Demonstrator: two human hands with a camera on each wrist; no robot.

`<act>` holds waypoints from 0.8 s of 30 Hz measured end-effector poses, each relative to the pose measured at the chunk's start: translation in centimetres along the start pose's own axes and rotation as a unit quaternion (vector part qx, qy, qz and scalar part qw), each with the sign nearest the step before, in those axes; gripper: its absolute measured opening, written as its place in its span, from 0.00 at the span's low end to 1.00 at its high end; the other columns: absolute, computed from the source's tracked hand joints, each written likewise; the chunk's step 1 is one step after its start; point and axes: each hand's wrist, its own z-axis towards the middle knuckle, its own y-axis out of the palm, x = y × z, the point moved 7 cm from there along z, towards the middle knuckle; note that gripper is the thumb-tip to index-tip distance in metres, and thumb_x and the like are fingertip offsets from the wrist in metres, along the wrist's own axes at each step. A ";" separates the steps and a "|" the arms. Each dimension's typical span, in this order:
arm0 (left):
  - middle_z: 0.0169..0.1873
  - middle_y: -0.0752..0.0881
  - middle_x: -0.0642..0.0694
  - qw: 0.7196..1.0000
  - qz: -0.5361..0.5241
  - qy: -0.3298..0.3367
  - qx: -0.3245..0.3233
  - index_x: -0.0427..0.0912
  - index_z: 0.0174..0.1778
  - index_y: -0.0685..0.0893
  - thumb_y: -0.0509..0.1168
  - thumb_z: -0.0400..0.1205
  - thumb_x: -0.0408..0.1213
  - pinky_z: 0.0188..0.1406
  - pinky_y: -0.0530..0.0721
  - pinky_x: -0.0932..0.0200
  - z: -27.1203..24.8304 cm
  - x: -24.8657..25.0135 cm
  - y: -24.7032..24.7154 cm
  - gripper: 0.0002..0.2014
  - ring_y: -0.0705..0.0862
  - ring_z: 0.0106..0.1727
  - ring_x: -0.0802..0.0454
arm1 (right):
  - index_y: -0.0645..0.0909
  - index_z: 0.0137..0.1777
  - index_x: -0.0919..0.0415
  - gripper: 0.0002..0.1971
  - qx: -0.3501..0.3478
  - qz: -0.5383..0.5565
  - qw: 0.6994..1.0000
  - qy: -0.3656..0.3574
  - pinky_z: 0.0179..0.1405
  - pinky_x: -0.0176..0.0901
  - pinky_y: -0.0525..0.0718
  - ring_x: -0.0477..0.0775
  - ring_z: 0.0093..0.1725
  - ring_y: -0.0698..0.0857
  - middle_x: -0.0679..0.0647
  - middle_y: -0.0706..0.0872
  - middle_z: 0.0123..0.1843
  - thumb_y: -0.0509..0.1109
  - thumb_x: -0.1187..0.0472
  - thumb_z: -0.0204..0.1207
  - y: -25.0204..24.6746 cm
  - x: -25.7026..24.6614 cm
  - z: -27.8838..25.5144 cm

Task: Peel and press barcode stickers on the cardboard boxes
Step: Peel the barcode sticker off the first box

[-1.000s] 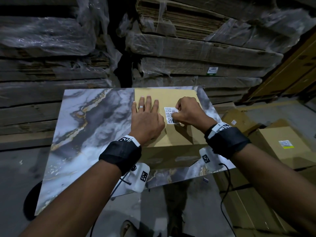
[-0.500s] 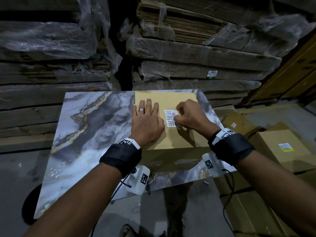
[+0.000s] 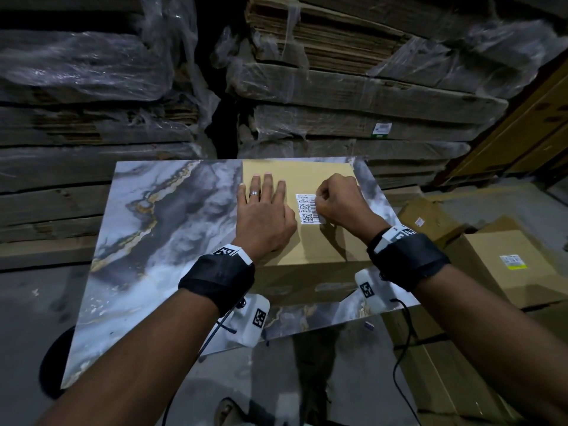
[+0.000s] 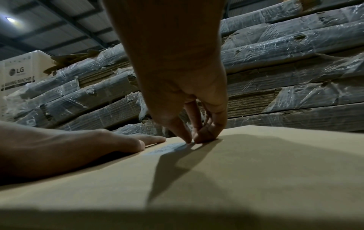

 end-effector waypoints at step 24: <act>0.88 0.56 0.38 1.000 0.001 0.002 -0.001 0.45 0.89 0.58 0.37 0.81 0.52 0.85 0.50 0.31 0.1 0.0 0.2 0.37 0.53 0.88 0.37 | 0.71 0.41 0.63 0.11 -0.031 -0.088 0.994 0.054 0.44 0.46 0.73 0.70 0.60 0.85 0.70 0.87 0.56 0.74 0.67 0.73 -0.4 -1.5 1.9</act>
